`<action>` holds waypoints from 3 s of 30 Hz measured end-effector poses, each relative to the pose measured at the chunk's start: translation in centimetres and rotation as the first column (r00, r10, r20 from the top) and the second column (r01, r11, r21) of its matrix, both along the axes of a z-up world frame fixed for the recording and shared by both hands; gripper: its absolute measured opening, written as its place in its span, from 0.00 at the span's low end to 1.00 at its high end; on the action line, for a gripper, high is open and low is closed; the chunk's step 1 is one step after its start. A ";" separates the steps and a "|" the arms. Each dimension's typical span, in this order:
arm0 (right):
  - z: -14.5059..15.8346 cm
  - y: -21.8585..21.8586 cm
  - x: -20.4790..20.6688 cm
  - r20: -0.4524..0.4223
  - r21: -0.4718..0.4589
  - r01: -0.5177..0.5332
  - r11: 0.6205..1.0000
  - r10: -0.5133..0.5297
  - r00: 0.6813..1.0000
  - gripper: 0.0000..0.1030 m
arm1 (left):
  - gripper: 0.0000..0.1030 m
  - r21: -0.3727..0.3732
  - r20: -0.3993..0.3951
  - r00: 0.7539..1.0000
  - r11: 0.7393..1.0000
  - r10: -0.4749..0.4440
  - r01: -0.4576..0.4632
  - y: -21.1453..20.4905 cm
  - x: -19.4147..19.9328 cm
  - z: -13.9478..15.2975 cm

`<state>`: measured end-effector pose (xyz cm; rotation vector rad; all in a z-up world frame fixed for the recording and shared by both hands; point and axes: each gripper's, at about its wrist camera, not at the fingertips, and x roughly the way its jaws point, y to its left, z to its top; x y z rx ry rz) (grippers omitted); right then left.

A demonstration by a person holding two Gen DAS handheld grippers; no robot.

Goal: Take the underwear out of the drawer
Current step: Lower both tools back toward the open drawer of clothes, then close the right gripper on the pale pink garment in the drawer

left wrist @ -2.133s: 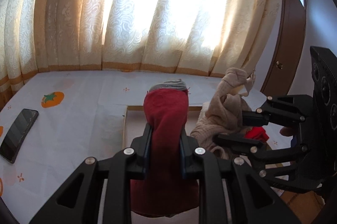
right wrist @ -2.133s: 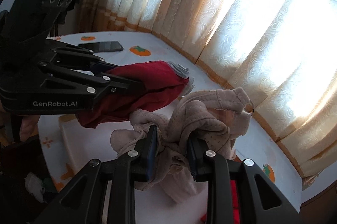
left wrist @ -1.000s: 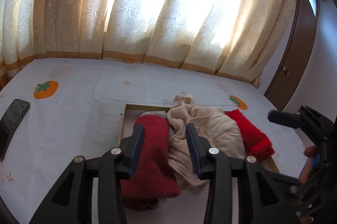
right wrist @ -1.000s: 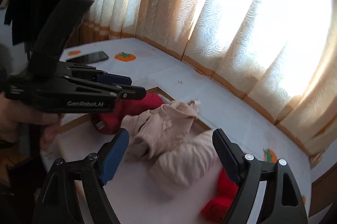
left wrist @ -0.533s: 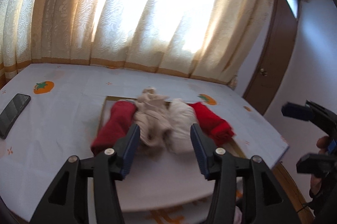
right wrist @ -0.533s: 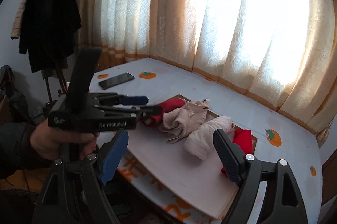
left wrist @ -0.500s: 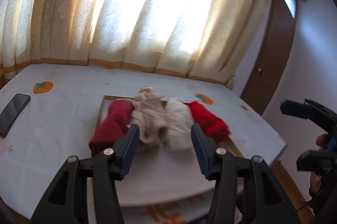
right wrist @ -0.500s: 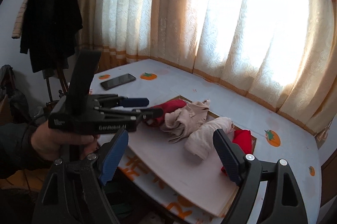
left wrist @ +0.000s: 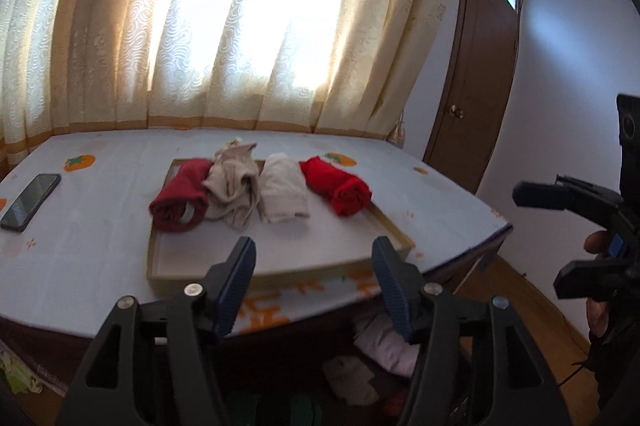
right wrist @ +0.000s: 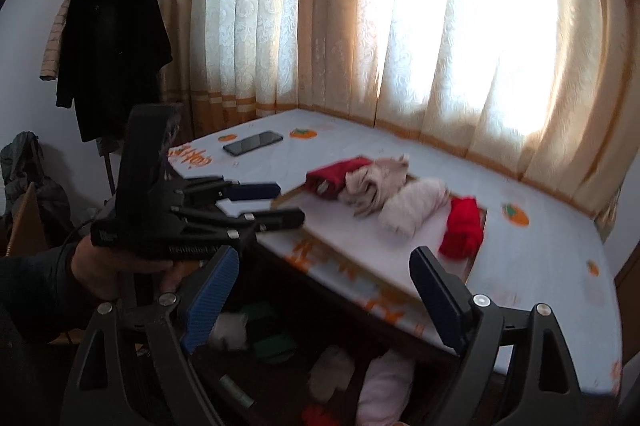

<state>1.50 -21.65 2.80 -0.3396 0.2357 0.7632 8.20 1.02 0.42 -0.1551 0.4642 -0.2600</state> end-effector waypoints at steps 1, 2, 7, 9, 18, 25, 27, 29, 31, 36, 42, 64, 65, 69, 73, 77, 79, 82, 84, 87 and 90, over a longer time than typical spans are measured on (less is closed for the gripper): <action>-0.6 -0.2 -0.2 -0.009 0.003 0.002 1.000 -0.002 1.000 0.86 | 0.61 0.008 -0.002 1.000 1.000 0.007 -0.007 0.0 -0.6 -0.4; -1.3 -0.4 -0.3 -0.019 0.004 0.004 1.000 -0.004 1.000 0.86 | 0.62 0.018 -0.006 1.000 1.000 0.013 -0.013 0.0 -0.9 -0.7; -5.1 -1.2 0.4 -0.081 0.005 0.035 0.999 -0.034 0.996 0.86 | 0.62 0.065 -0.056 0.997 0.997 0.049 -0.045 -0.1 -2.4 -3.5; -6.7 -1.7 1.2 -0.118 0.011 0.055 0.998 -0.054 0.992 0.86 | 0.62 0.077 -0.079 0.995 0.996 0.055 -0.049 -0.1 -2.7 -4.6; -12.3 -2.9 5.3 -0.206 -0.044 0.182 0.982 -0.187 0.960 0.86 | 0.62 0.066 -0.192 0.978 0.995 0.086 -0.075 1.0 -2.8 -8.8; -15.2 -3.8 8.3 -0.260 -0.086 0.243 0.966 -0.257 0.931 0.86 | 0.62 0.077 -0.263 0.959 0.993 0.110 -0.093 2.1 -2.5 -10.5; -15.8 -3.8 8.8 -0.259 -0.103 0.250 0.963 -0.268 0.928 0.86 | 0.62 0.091 -0.277 0.954 0.992 0.112 -0.090 2.1 -2.4 -11.0; -16.5 -3.7 9.5 -0.269 -0.121 0.252 0.960 -0.276 0.923 0.86 | 0.63 0.100 -0.297 0.948 0.991 0.114 -0.087 2.2 -2.2 -11.6; -16.9 -3.4 10.0 -0.264 -0.144 0.264 0.954 -0.294 0.919 0.86 | 0.63 0.107 -0.312 0.943 0.990 0.118 -0.088 2.1 -2.0 -12.1; -18.2 -2.9 11.5 -0.264 -0.215 0.278 0.936 -0.329 0.907 0.86 | 0.63 0.127 -0.357 0.928 0.990 0.110 -0.069 1.9 -1.6 -13.4; -18.9 -1.9 12.9 -0.267 -0.301 0.273 0.914 -0.356 0.896 0.86 | 0.64 0.131 -0.389 0.913 0.988 0.123 -0.077 2.4 -1.1 -14.3; -22.2 0.9 16.3 -0.293 -0.600 0.200 0.774 -0.446 0.846 0.78 | 0.67 0.128 -0.423 0.898 0.989 0.119 -0.071 2.8 -0.7 -14.9; -22.4 1.0 16.4 -0.294 -0.610 0.189 0.769 -0.442 0.848 0.78 | 0.67 0.128 -0.423 0.898 0.989 0.119 -0.071 2.8 -0.7 -14.9; -23.0 1.4 16.1 -0.313 -0.630 0.140 0.764 -0.414 0.855 0.70 | 0.67 0.124 -0.420 0.900 0.990 0.116 -0.070 2.8 -0.7 -14.7; -23.6 1.4 15.8 -0.308 -0.632 0.130 0.764 -0.402 0.862 0.69 | 0.68 0.118 -0.422 0.899 0.990 0.117 -0.073 2.9 -0.7 -14.7; -23.3 1.1 15.2 -0.309 -0.595 0.128 0.793 -0.373 0.875 0.61 | 0.68 0.124 -0.425 0.898 0.990 0.114 -0.067 2.7 -0.5 -14.8; -23.6 0.8 15.0 -0.348 -0.574 0.093 0.814 -0.344 0.872 0.22 | 0.68 0.126 -0.425 0.898 0.990 0.115 -0.067 2.7 -0.5 -14.7; -23.6 0.1 14.7 -0.377 -0.551 0.074 0.831 -0.327 0.867 0.22 | 0.68 0.124 -0.427 0.897 0.990 0.115 -0.068 2.7 -0.5 -14.8; -23.9 -0.1 14.9 -0.390 -0.550 0.062 0.833 -0.321 0.863 0.22 | 0.68 0.123 -0.429 0.896 0.990 0.114 -0.067 2.6 -0.4 -14.9; -23.6 -0.2 15.9 -0.392 -0.543 0.069 0.837 -0.325 0.861 0.24 | 0.68 0.122 -0.426 0.898 0.990 0.112 -0.066 2.6 -0.5 -14.8; -23.7 -0.7 16.5 -0.395 -0.535 0.091 0.840 -0.344 0.852 0.35 | 0.68 0.123 -0.427 0.897 0.990 0.111 -0.065 2.6 -0.5 -14.9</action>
